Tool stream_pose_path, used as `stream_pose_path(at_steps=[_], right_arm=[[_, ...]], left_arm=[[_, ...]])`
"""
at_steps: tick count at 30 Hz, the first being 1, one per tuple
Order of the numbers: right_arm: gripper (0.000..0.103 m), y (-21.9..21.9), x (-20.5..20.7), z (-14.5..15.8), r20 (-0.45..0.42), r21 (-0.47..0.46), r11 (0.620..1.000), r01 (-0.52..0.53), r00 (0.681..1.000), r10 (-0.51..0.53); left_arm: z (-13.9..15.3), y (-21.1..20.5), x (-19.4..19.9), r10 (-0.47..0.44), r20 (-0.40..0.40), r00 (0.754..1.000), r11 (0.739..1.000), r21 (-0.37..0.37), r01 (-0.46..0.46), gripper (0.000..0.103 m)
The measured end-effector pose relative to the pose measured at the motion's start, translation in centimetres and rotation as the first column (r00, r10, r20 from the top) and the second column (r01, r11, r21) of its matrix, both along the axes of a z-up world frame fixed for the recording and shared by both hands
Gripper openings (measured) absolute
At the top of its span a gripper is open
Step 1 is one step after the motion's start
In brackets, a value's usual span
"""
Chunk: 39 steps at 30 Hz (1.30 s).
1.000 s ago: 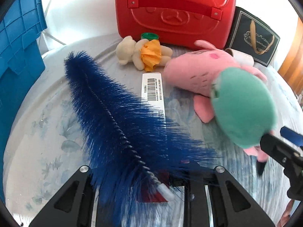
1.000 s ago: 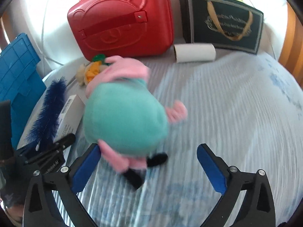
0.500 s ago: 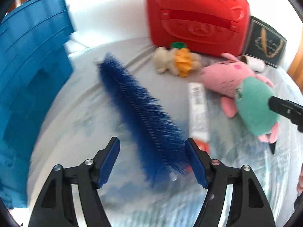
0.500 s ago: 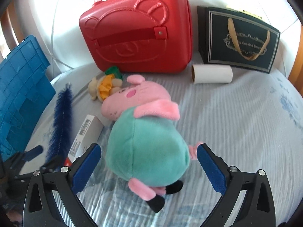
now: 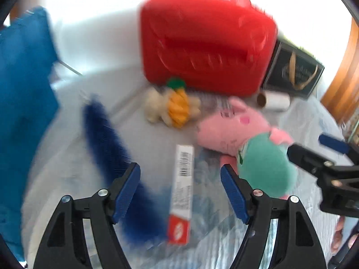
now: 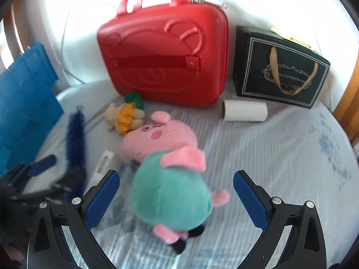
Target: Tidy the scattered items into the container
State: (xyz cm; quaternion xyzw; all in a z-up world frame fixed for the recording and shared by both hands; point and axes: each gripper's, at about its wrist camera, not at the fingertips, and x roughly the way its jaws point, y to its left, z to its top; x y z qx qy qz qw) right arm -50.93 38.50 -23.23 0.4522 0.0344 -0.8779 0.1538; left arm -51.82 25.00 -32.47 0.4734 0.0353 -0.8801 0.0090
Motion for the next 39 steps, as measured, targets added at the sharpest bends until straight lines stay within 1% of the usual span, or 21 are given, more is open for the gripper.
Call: stream_pose_path(at_steps=[2,3,4,5,7,8,10,11,12,13,14,16,17,22,24,28,32,34,36,39], right_arm=[[0.103,-0.6,-1.6,-1.4,0.035,0.036,0.999,-0.009,0.999,0.007],[0.102,-1.0,-2.3,-2.3,0.058,0.054,0.998,-0.017,0.998,0.014],[0.103,-1.4,-2.9,-3.4,0.086,0.066,0.997,-0.031,0.996,0.025],[0.103,-1.7,-3.4,-4.5,0.115,0.058,0.997,-0.047,0.993,0.040],[0.103,-2.3,-4.1,-6.1,0.168,-0.002,0.997,-0.081,0.983,0.080],[0.103,-2.6,-4.5,-7.0,0.196,-0.020,0.995,-0.093,0.976,0.095],[0.103,-3.2,-5.0,-9.0,0.260,-0.067,0.993,-0.100,0.959,0.114],[0.103,-3.3,-4.9,-9.5,0.268,-0.075,0.993,-0.090,0.957,0.107],[0.102,-3.4,-4.5,-9.2,0.229,-0.064,0.995,-0.080,0.969,0.092],[0.090,-3.3,-4.0,-8.6,0.198,-0.059,0.996,-0.072,0.977,0.083],[0.085,-3.2,-3.6,-8.0,0.180,-0.075,0.995,-0.068,0.980,0.080],[0.083,-2.7,-2.7,-6.5,0.139,-0.072,0.996,-0.052,0.988,0.062],[0.083,-2.5,-2.2,-5.8,0.119,-0.064,0.997,-0.053,0.991,0.060],[0.082,-0.8,1.0,-1.3,0.029,-0.085,0.995,-0.045,0.998,0.048],[0.082,-0.6,2.5,0.8,-0.010,-0.093,0.994,-0.050,0.999,0.049],[0.082,-0.8,5.9,5.2,-0.093,-0.103,0.992,-0.073,0.994,0.063],[0.082,-1.6,10.1,9.7,-0.178,-0.108,0.987,-0.121,0.979,0.100],[0.082,-2.4,12.1,12.1,-0.217,-0.113,0.983,-0.145,0.969,0.118],[0.082,-3.6,13.8,14.4,-0.254,-0.113,0.979,-0.170,0.957,0.137],[0.082,-5.8,16.6,17.9,-0.322,-0.107,0.971,-0.215,0.931,0.170]], left_arm=[[-2.5,0.2,-1.4,-0.003,0.067,0.998,1.000,0.009,0.003,0.074],[-3.6,0.3,-1.9,0.001,0.095,0.995,1.000,0.009,-0.001,0.071],[-4.7,0.2,-2.2,0.004,0.118,0.993,1.000,0.010,-0.005,0.067],[-5.5,0.1,-2.3,0.009,0.128,0.992,1.000,0.005,-0.010,0.062],[-5.5,0.2,-1.9,0.007,0.087,0.996,1.000,-0.028,-0.004,0.050],[-5.4,0.2,-1.7,0.008,0.081,0.997,1.000,-0.025,-0.005,0.046],[-5.0,-0.1,-1.4,0.011,0.071,0.997,1.000,-0.003,-0.011,0.026],[-4.8,-0.3,-1.2,0.012,0.072,0.997,1.000,0.010,-0.013,0.023],[-4.5,-0.5,-0.9,0.018,0.067,0.998,1.000,0.006,-0.018,0.023],[-4.1,-0.6,-0.4,0.021,0.056,0.998,1.000,-0.004,-0.021,0.023],[-3.7,-0.7,0.0,0.024,0.047,0.999,1.000,-0.011,-0.024,0.023],[-2.3,-0.8,1.1,0.030,0.023,0.999,1.000,-0.006,-0.030,0.023],[-1.5,-0.7,1.6,0.030,0.007,1.000,1.000,-0.004,-0.030,0.023],[3.6,0.5,4.8,0.027,-0.085,0.996,0.999,-0.024,-0.029,0.023],[5.6,0.7,5.8,0.028,-0.120,0.992,0.999,-0.024,-0.031,0.023],[10.0,0.4,9.4,0.039,-0.198,0.979,0.998,-0.031,-0.046,0.023],[14.9,-0.8,14.1,0.069,-0.273,0.959,0.996,-0.040,-0.083,0.023],[17.0,-1.5,15.8,0.087,-0.304,0.949,0.994,-0.043,-0.105,0.023],[19.4,-2.5,17.9,0.107,-0.341,0.934,0.990,-0.050,-0.132,0.023],[22.4,-4.5,20.6,0.135,-0.398,0.908,0.983,-0.061,-0.173,0.023]])
